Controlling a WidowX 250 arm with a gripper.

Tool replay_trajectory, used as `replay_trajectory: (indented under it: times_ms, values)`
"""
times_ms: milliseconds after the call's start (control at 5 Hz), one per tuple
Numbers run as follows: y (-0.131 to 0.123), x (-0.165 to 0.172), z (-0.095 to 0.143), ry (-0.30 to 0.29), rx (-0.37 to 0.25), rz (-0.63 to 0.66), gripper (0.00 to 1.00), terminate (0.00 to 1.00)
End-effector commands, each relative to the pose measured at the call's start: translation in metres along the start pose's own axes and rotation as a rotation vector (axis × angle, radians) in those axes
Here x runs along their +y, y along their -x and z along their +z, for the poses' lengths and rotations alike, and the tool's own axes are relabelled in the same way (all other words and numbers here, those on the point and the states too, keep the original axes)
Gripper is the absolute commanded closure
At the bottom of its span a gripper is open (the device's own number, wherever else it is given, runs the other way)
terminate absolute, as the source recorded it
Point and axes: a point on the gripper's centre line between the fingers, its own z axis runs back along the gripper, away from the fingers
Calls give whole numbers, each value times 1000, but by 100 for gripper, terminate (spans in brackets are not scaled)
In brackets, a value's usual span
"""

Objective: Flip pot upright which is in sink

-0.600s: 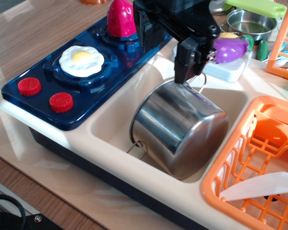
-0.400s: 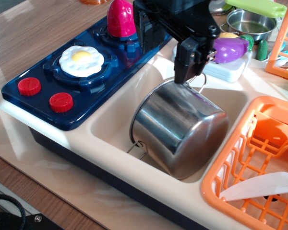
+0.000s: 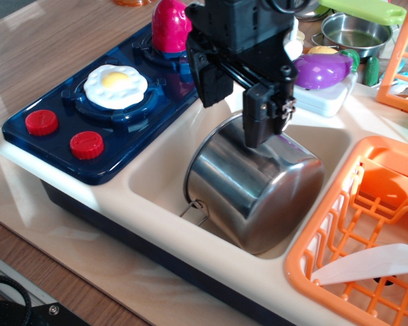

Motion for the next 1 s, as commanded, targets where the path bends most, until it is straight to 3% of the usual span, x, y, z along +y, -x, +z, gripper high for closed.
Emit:
replay_trajectory:
  times_ms: [0,200,800]
  values:
    - [-3,7,-4,140,-18,73,0,0]
    - [-3,5,-9,201,-14,120,0,0]
    - [3,-27,-21,257,-54,274,0,0]
